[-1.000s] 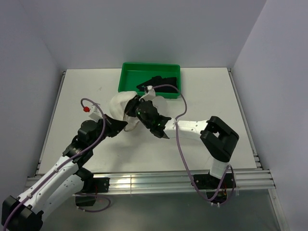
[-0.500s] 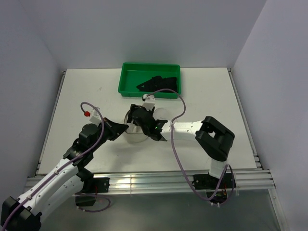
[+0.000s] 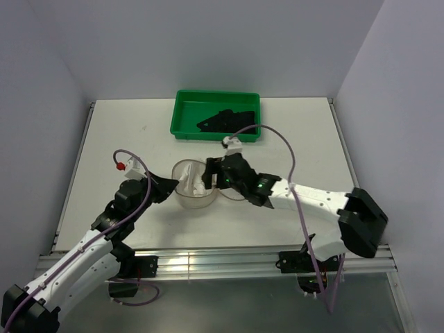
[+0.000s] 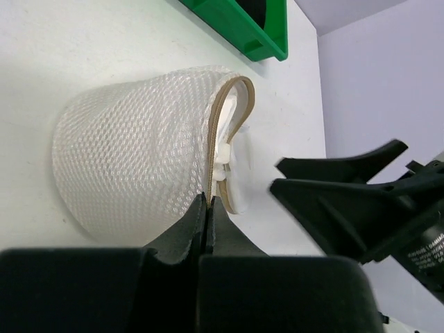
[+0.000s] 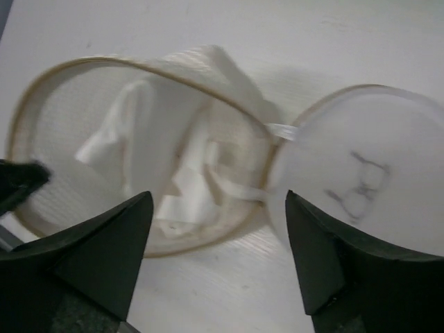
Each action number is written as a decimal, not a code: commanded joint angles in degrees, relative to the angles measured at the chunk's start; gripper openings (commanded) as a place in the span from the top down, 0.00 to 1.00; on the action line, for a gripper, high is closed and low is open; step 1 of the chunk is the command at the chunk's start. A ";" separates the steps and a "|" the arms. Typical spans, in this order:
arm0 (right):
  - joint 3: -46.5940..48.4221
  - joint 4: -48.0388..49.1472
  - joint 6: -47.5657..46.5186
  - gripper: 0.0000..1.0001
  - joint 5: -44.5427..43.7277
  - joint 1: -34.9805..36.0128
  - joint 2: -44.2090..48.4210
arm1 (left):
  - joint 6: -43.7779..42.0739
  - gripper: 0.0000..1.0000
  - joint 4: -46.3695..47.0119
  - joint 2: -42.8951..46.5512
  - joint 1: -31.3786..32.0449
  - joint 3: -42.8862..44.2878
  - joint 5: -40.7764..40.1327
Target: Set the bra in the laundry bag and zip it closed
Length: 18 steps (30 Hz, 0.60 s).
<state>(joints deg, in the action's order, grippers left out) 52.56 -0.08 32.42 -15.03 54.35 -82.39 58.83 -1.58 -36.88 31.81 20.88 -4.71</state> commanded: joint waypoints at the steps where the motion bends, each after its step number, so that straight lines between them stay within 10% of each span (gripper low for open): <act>1: -7.45 -0.19 1.67 0.19 0.80 -6.95 7.49 | -3.10 1.00 -0.09 1.46 -0.17 0.21 -2.50; 6: -17.39 1.56 2.29 0.47 -0.09 -16.63 9.18 | -3.28 1.00 3.23 0.76 -0.17 -1.10 -0.57; 13: -17.84 3.50 0.80 0.33 2.81 -21.39 1.71 | -3.72 1.00 4.66 -0.38 -0.17 -2.16 -0.04; 18: -17.66 6.48 2.55 0.43 4.47 -22.09 -3.38 | -3.54 1.00 5.80 -1.08 -0.17 -2.69 0.14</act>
<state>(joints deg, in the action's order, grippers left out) 33.98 2.46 33.78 -12.08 32.86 -83.66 56.38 0.64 -37.76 31.79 18.68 -5.23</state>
